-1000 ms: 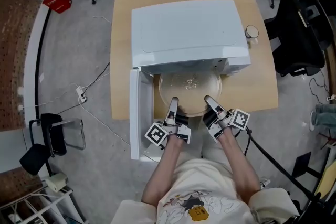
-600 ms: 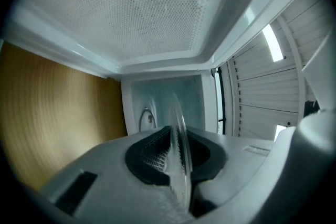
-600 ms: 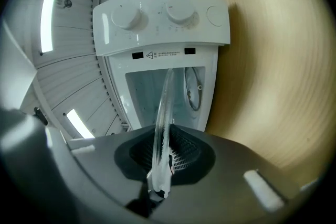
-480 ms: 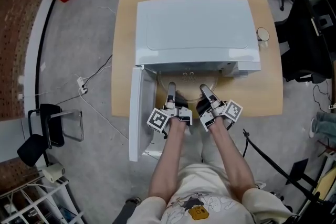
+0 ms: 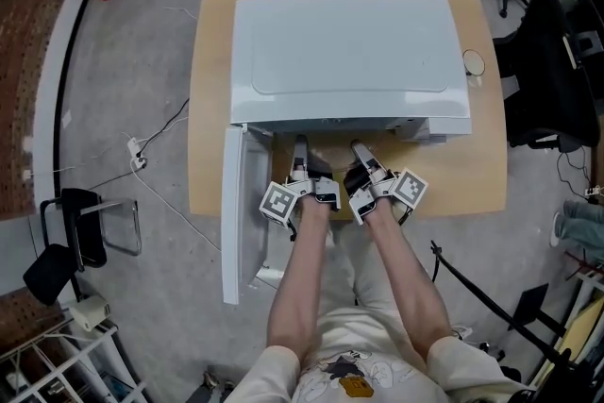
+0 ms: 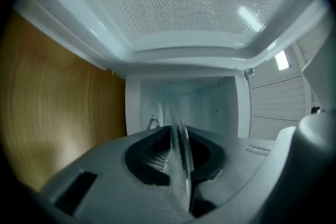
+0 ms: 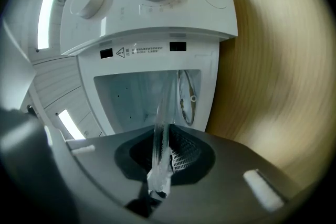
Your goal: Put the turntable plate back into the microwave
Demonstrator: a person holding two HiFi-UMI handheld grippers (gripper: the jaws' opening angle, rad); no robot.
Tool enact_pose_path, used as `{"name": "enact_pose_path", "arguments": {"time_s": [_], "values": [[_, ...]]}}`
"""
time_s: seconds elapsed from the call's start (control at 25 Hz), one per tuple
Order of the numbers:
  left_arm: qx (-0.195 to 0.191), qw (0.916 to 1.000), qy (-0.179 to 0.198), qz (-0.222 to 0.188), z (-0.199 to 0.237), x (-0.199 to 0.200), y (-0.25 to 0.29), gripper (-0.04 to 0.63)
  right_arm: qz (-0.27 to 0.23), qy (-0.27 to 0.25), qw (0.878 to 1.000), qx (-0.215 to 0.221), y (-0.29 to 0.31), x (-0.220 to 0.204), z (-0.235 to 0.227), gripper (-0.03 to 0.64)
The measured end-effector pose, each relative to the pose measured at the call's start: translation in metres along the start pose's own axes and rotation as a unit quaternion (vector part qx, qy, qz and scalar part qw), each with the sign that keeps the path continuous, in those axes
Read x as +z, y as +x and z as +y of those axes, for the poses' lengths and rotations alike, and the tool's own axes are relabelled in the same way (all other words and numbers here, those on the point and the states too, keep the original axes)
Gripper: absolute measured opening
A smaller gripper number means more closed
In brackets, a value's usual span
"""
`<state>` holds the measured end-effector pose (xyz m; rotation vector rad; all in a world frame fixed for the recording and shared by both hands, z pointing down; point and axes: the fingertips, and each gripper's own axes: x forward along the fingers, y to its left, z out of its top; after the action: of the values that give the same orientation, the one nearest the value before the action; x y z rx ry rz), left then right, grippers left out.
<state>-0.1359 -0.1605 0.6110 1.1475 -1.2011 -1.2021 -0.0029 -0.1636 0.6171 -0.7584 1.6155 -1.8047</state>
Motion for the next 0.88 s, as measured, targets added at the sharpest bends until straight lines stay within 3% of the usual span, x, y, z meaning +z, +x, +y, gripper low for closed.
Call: {"name": "enact_pose_path", "arguments": {"time_s": [0.4, 0.64, 0.88], "values": [[-0.001, 0.9999, -0.016, 0.000, 0.014, 0.001, 0.033, 0.031, 0.003, -0.012, 1.000, -0.001, 0.028, 0.022, -0.010, 0.038], [0.030, 0.9994, 0.009, 0.014, 0.050, 0.010, 0.042, 0.031, -0.007, -0.005, 1.000, -0.005, 0.038, 0.031, -0.017, 0.038], [0.030, 0.9990, 0.014, 0.029, 0.035, 0.009, 0.055, 0.044, -0.012, -0.004, 1.000, -0.012, 0.050, 0.036, -0.015, 0.040]]}}
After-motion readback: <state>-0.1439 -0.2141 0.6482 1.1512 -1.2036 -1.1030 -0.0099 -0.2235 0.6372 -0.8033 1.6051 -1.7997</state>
